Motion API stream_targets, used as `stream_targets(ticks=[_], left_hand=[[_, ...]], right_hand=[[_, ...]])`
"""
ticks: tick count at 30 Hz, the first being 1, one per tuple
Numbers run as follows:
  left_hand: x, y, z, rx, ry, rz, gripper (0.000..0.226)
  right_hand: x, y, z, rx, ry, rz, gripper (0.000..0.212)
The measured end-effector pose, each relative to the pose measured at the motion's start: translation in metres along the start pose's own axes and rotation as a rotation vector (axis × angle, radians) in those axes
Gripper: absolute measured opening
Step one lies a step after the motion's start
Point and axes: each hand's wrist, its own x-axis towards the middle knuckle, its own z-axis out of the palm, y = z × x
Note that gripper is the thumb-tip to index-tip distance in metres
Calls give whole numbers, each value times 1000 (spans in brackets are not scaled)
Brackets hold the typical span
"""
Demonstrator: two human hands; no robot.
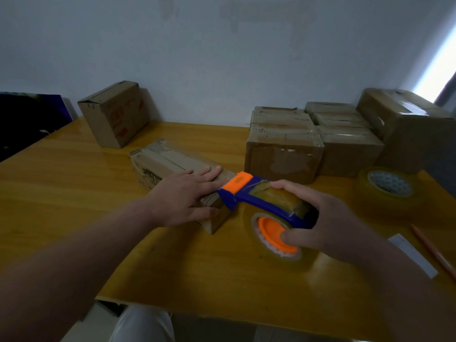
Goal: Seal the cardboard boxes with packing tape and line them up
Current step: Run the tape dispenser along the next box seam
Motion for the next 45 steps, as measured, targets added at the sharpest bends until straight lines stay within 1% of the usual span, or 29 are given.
stream_targets(ticks=[2,6,10,15,22,28,33,37,38,40,42,45], left_hand=[[0,0,0,7,-12,-3,73],[0,-1,1,27,-14,-1,77],[-1,1,0,16,-13,-9,71],[1,3,-2,-6,-20,-39,74],[-2,4,-5,-80,-29,-22,78],[1,2,-2,-98,-24,-22,79],[0,3,-4,-97,-32,-28,82],[-2,7,-7,-102,-41,-41,84],[-3,7,-7,-103,-40,-42,83],[-3,8,-8,-103,-40,-50,81],[-3,8,-8,-113,-47,-63,81],[-3,11,-12,-151,-66,-80,80]], right_hand=[[-8,2,-8,18,5,9,73],[-22,7,-18,-38,-16,44,74],[-21,7,-18,-62,-25,72,72],[2,-9,-7,-157,-104,91,61],[38,-28,-8,-296,-142,157,56],[50,-28,-18,-177,-199,235,51],[53,-29,-22,-114,-210,277,47],[53,-28,-20,82,-227,444,35],[51,-24,-17,71,-242,463,34],[49,-19,-11,-32,-259,451,33],[47,-15,-12,-31,-209,447,35],[43,-9,-23,-9,-65,411,44]])
